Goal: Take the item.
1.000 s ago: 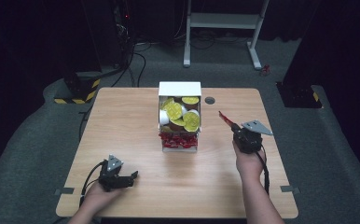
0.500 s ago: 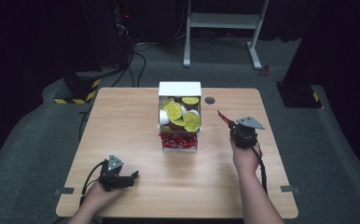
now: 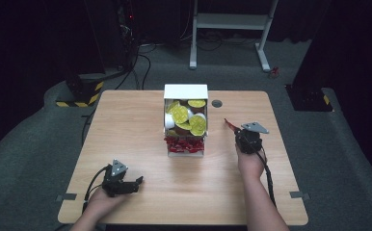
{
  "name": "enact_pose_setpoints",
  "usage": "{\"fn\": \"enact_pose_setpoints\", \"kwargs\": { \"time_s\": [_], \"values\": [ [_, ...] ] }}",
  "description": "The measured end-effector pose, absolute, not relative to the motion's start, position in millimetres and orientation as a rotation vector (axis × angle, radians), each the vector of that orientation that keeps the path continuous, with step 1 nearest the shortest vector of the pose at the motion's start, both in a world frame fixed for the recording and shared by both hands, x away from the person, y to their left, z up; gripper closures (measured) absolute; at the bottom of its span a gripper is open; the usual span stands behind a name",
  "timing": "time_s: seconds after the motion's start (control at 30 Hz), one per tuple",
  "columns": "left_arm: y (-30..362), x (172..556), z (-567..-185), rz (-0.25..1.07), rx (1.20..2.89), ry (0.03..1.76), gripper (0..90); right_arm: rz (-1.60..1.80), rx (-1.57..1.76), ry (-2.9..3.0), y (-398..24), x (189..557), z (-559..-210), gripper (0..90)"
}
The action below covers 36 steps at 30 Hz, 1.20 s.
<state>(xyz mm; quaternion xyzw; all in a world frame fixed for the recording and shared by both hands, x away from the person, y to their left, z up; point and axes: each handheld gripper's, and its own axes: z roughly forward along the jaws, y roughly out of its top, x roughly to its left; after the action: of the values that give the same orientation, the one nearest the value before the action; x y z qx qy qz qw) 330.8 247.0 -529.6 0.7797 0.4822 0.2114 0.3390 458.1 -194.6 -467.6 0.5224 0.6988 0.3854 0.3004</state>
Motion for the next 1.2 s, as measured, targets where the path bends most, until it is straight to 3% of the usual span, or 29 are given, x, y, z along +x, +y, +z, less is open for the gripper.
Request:
{"fn": "enact_pose_setpoints", "kwargs": {
  "time_s": [0.63,1.2],
  "values": [
    [247,331,-529,0.551,2.035,1.253,13.9,0.990,1.478,1.935,-195,446,-510,85.3],
    [247,331,-529,0.556,2.036,1.250,14.1,0.998,1.442,1.917,-197,444,-500,66.5]
  ]
}}
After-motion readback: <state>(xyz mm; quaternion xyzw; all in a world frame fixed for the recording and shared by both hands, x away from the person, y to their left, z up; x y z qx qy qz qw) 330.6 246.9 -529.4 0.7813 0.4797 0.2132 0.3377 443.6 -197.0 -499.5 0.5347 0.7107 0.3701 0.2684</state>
